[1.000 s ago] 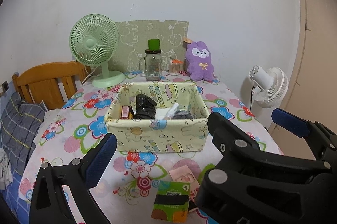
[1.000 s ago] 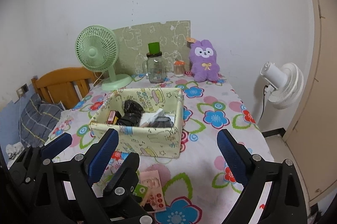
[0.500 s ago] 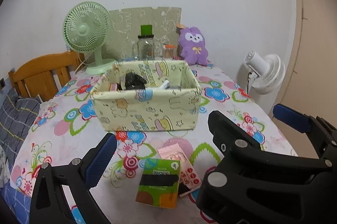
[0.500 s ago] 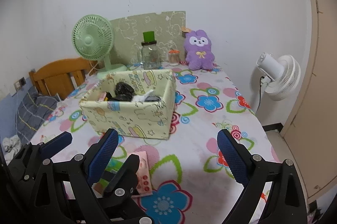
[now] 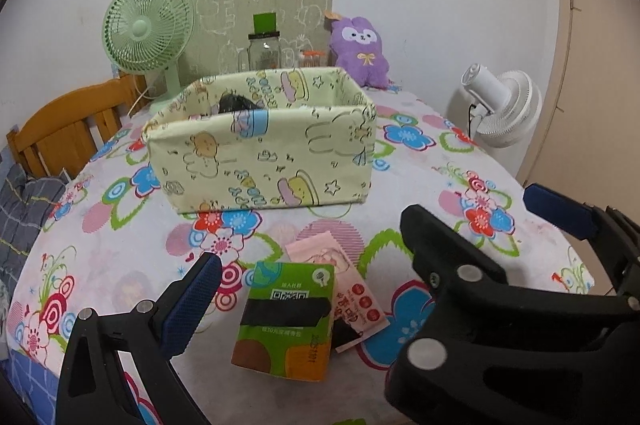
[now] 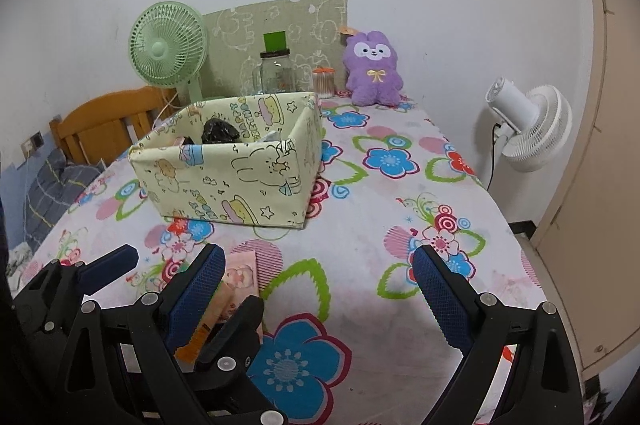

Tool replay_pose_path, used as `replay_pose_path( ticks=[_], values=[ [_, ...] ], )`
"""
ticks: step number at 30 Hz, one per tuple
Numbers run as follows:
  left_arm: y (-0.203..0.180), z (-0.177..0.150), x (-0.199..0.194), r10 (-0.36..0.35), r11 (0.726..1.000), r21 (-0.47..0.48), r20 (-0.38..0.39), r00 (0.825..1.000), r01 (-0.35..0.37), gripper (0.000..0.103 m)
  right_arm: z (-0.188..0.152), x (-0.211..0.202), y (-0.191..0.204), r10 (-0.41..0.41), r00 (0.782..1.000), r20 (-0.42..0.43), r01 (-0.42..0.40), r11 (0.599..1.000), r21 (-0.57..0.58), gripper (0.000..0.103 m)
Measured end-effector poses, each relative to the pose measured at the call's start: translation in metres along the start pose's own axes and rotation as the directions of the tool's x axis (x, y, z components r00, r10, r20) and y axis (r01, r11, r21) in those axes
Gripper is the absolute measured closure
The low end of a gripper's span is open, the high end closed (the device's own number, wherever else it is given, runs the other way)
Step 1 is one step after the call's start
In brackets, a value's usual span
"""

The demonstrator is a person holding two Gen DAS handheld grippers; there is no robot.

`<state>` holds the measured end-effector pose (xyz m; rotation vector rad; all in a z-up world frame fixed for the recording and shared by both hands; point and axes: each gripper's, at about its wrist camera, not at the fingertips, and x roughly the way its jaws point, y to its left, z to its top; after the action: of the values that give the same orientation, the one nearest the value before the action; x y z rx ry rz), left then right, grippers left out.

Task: Organize soft objects
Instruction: 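Withdraw both tools from the basket toward the green box and pink card, then grasp the green QR-code box with the left tool while the right tool grasps the pink wipes pack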

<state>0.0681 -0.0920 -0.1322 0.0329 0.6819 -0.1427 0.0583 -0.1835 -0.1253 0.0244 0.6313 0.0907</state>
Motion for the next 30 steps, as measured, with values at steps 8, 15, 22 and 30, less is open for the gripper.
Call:
replay_pose_path(
  ticks=[8,15,22,30],
  values=[
    [0.003,-0.012,0.011,0.010,1.000,0.023,-0.031,0.999,-0.010,0.001,-0.011,0.013,0.004,0.013,0.999,-0.036,-0.013,1.000,-0.008,0.007],
    [0.010,-0.018,0.021,0.021,1.000,0.015,-0.069,0.997,-0.020,0.017,-0.019,0.027,0.007,0.029,0.996,-0.084,-0.029,1.000,-0.002,0.007],
    [0.016,-0.019,0.026,0.011,1.000,0.000,-0.084,0.996,-0.011,0.030,-0.020,0.035,0.012,0.051,0.992,-0.117,-0.050,0.999,0.005,0.006],
    [0.030,-0.017,0.028,0.017,1.000,-0.017,-0.100,0.995,-0.018,0.050,-0.017,0.042,0.021,0.071,0.988,-0.140,-0.069,0.997,0.015,0.006]
  ],
)
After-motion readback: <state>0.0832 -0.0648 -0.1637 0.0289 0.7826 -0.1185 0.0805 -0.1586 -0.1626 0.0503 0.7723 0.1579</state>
